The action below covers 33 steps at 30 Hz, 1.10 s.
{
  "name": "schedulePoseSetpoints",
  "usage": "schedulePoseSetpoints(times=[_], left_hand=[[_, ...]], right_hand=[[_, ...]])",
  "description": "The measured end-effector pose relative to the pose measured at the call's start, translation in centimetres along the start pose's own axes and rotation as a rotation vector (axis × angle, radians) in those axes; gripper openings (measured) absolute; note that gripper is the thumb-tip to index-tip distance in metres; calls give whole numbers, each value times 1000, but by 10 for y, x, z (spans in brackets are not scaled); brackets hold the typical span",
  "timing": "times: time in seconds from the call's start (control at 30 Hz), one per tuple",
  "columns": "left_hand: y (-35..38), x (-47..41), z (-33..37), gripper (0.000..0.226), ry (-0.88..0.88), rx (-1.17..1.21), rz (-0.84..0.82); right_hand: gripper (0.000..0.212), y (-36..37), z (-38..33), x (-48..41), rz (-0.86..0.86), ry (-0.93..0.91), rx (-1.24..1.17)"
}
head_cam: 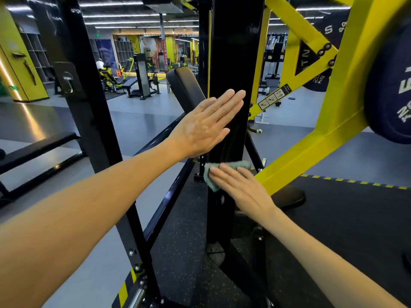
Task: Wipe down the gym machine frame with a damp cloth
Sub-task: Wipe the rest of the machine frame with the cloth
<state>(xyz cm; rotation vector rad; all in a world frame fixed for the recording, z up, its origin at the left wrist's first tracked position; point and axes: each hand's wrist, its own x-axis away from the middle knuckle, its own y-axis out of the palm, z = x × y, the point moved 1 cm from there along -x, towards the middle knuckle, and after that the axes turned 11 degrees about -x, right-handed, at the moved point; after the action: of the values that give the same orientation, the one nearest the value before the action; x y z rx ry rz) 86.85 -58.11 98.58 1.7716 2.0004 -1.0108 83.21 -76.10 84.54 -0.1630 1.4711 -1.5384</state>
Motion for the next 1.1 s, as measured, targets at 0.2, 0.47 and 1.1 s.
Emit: schedulePoseSetpoints(times=[0.2, 0.47, 1.1], left_hand=[[16, 27, 21, 57, 83, -24, -33], [19, 34, 30, 59, 48, -18, -20], [19, 34, 30, 61, 47, -54, -40]], right_hand=[[63, 13, -13, -4, 213, 93, -25], [71, 97, -41, 71, -244, -105, -5], [85, 91, -48, 70, -268, -41, 5]])
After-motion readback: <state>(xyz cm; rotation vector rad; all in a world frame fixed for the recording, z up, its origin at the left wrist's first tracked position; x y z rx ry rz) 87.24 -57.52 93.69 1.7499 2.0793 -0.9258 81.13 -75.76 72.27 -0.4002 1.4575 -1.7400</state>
